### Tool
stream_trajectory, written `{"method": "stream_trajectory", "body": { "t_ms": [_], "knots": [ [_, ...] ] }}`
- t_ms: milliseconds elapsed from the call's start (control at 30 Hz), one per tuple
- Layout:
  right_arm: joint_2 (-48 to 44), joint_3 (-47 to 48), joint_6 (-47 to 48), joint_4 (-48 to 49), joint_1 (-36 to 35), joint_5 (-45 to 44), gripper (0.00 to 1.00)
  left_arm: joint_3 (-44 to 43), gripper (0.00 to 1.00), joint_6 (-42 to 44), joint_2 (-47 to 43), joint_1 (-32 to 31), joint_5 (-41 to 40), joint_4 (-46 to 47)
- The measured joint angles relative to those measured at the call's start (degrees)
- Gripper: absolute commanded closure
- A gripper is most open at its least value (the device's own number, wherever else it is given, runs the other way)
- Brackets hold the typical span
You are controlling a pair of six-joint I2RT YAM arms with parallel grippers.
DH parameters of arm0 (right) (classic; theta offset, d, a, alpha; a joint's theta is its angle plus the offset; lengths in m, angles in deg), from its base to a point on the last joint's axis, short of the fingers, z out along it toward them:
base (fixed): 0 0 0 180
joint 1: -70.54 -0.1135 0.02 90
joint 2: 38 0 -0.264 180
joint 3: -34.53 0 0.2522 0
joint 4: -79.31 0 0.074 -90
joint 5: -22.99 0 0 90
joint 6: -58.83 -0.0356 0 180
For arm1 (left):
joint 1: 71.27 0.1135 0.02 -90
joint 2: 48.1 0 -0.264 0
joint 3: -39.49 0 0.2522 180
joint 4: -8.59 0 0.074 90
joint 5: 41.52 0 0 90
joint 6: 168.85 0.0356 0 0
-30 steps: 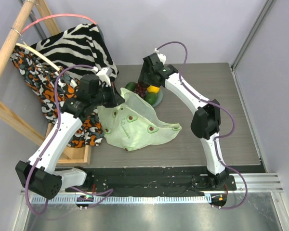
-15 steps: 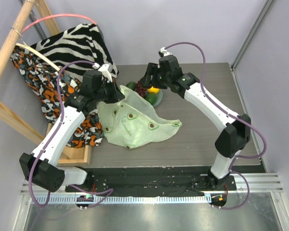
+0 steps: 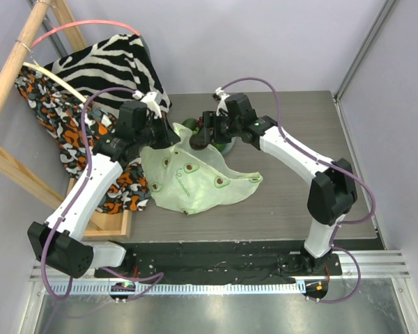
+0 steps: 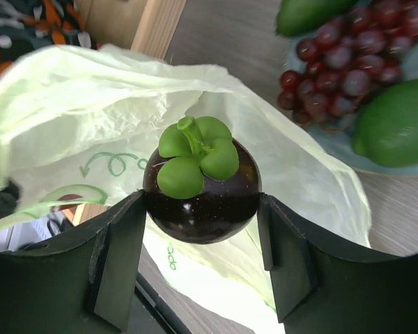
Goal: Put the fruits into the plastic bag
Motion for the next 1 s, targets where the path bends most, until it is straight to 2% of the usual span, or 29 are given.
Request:
{"method": "stream_trajectory", "body": {
  "t_ms": [367, 600, 833, 1000],
  "knots": [
    [10.5, 1.8, 3.7, 0.4, -2.7, 10.2, 0.58, -0.3, 1.00, 0.0, -1.8, 0.0, -0.2, 0.5],
    [11.5, 2.6, 6.2, 0.3, -6.1, 14.4, 0.57, -0.4, 1.00, -0.2, -2.4, 0.0, -0.4, 2.1],
    [17.5, 3.9, 6.4, 0.3, -7.3, 15.6, 0.57, -1.7, 1.00, -0.6, -3.5, 0.0, -1.0, 4.5],
    [19.7, 4.2, 6.0, -1.3, -7.3, 11.5, 0.55, -2.0, 1.00, -0.6, -5.5, 0.0, -2.6, 5.1]
  ]
}}
